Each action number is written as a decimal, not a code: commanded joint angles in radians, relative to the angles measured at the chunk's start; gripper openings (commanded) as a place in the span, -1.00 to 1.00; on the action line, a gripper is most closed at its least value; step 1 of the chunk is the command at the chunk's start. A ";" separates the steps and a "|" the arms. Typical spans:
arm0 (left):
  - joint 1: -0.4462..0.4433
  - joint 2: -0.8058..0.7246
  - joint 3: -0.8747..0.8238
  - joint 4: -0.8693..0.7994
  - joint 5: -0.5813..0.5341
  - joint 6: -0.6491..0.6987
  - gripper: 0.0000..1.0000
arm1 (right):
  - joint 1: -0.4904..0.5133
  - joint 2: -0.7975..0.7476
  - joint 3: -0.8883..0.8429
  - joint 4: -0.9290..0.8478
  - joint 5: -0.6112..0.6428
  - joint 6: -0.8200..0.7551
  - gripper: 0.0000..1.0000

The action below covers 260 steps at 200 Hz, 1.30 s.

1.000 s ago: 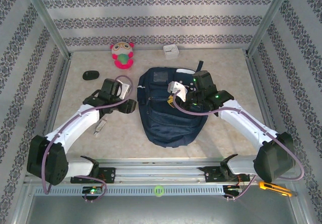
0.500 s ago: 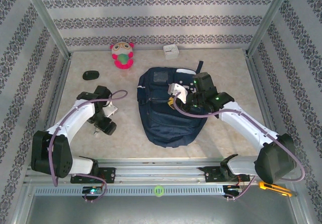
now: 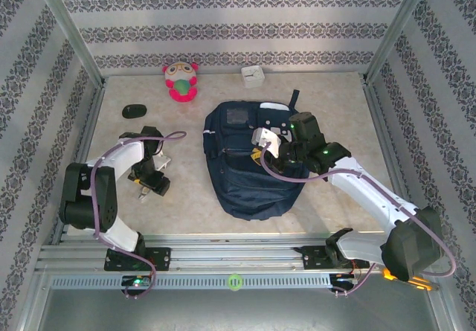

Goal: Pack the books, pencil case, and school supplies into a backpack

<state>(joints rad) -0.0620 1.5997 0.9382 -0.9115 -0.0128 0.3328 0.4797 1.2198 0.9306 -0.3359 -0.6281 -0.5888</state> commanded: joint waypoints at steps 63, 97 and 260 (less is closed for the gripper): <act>0.025 0.078 -0.027 0.131 -0.015 0.000 0.17 | -0.006 -0.045 -0.009 0.028 -0.019 0.014 -1.00; 0.023 0.046 -0.023 0.134 -0.022 0.005 -0.30 | -0.006 -0.037 -0.003 0.030 -0.028 0.024 -1.00; -0.620 -0.443 0.224 0.119 0.166 0.337 -0.58 | -0.020 0.154 0.175 0.022 -0.165 0.297 -1.00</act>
<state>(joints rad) -0.5995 1.1271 1.0786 -0.8513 0.1753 0.5789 0.4713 1.3739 1.0569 -0.3561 -0.7124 -0.3637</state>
